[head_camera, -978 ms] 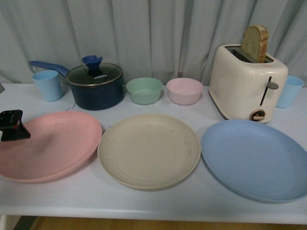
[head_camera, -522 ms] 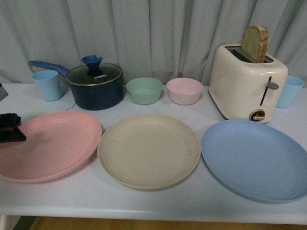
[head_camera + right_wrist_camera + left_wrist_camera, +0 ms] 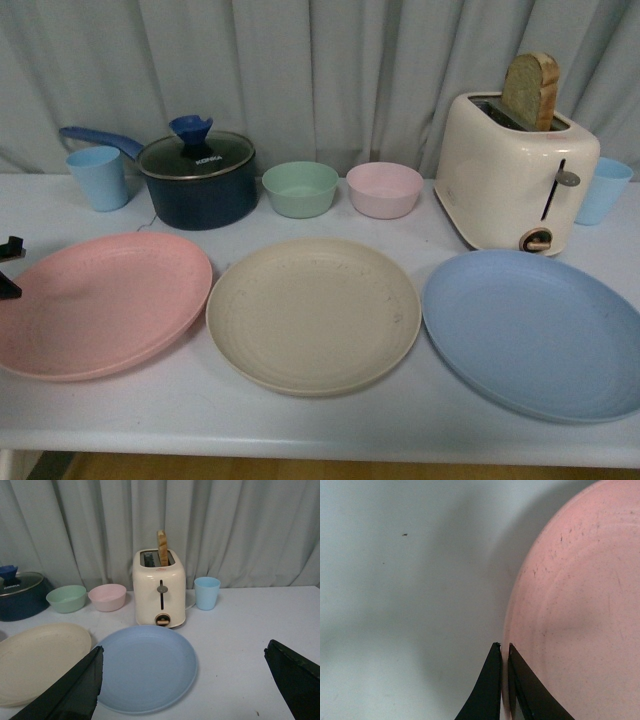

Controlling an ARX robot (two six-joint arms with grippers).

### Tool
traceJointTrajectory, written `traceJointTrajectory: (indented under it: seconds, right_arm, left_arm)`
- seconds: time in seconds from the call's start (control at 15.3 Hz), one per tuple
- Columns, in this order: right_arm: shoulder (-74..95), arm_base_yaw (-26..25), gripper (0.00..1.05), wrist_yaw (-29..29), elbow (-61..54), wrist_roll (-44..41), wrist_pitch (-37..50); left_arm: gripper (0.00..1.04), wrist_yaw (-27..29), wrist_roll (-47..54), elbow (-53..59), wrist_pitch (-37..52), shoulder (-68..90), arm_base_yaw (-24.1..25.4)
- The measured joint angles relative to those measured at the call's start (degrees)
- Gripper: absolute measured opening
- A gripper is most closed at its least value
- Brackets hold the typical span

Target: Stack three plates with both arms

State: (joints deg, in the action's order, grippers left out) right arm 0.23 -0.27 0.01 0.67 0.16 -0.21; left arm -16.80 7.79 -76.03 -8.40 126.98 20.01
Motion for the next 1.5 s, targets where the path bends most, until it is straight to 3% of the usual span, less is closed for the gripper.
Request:
traceJointTrajectory:
  seconds: [0.33,0.52,0.78,0.98,1.17,1.5]
  right_arm:
    - [0.0,0.0,0.98,0.0,0.0,0.0,0.0]
    - [0.0,0.0,0.98,0.0,0.0,0.0,0.0]
    - [0.0,0.0,0.98,0.0,0.0,0.0,0.0]
    - [0.0,0.0,0.98,0.0,0.0,0.0,0.0]
    - [0.0,0.0,0.98,0.0,0.0,0.0,0.0]
    - [0.0,0.0,0.98,0.0,0.0,0.0,0.0]
  left_arm:
    - [0.02,2.3,-4.2,6.6,-0.9,-15.2,1.6]
    - [0.02,5.7,-10.6,9.6,-2.3,-23.5,-5.6]
    - [0.02,15.3,-20.0,10.2,-2.8,-24.5,-21.0]
    - [0.02,17.5,-25.0,9.8,-1.7,-19.9,-30.2]
    - [0.02,17.9,-29.3,8.8,-1.5,-15.8,-34.2]
    - [0.02,18.4,-29.9,6.6,0.0,-11.3,-35.6]
